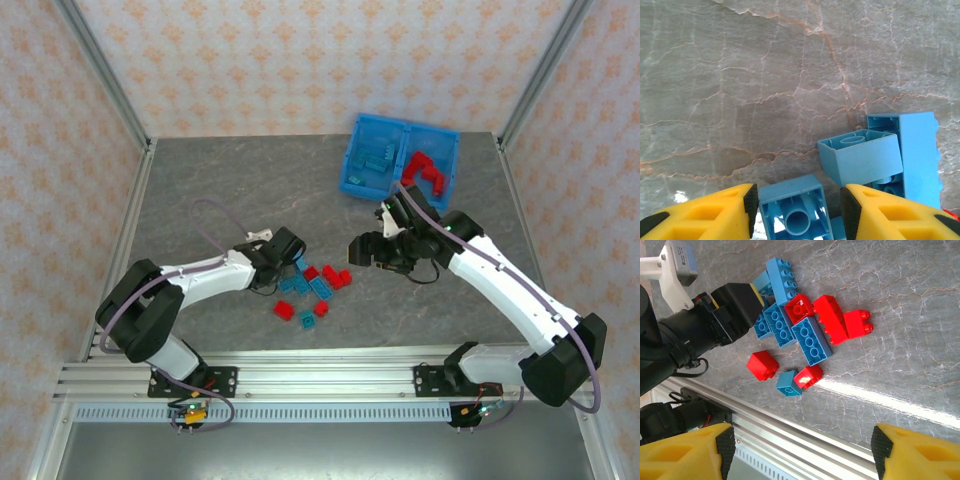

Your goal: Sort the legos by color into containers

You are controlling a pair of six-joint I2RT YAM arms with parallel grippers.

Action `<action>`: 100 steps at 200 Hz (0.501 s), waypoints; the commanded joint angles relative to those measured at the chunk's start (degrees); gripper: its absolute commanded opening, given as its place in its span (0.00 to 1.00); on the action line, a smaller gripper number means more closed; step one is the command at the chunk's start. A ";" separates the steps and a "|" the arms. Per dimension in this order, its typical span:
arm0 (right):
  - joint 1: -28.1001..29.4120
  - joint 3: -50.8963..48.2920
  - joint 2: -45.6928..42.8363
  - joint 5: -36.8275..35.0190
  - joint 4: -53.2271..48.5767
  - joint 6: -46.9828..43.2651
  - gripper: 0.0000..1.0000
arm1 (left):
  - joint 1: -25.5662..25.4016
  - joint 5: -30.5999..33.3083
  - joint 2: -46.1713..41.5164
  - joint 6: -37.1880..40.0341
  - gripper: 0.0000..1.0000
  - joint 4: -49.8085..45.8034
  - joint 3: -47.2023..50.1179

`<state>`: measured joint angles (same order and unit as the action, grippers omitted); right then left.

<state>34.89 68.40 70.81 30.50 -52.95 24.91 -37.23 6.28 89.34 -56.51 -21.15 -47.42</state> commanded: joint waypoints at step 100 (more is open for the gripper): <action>0.49 -0.73 -0.76 -1.08 -0.14 1.55 0.74 | 0.32 -1.93 1.60 7.10 0.53 -7.93 1.81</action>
<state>35.00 68.34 70.41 30.44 -52.95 25.58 -37.01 3.95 90.74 -51.83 -23.09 -45.71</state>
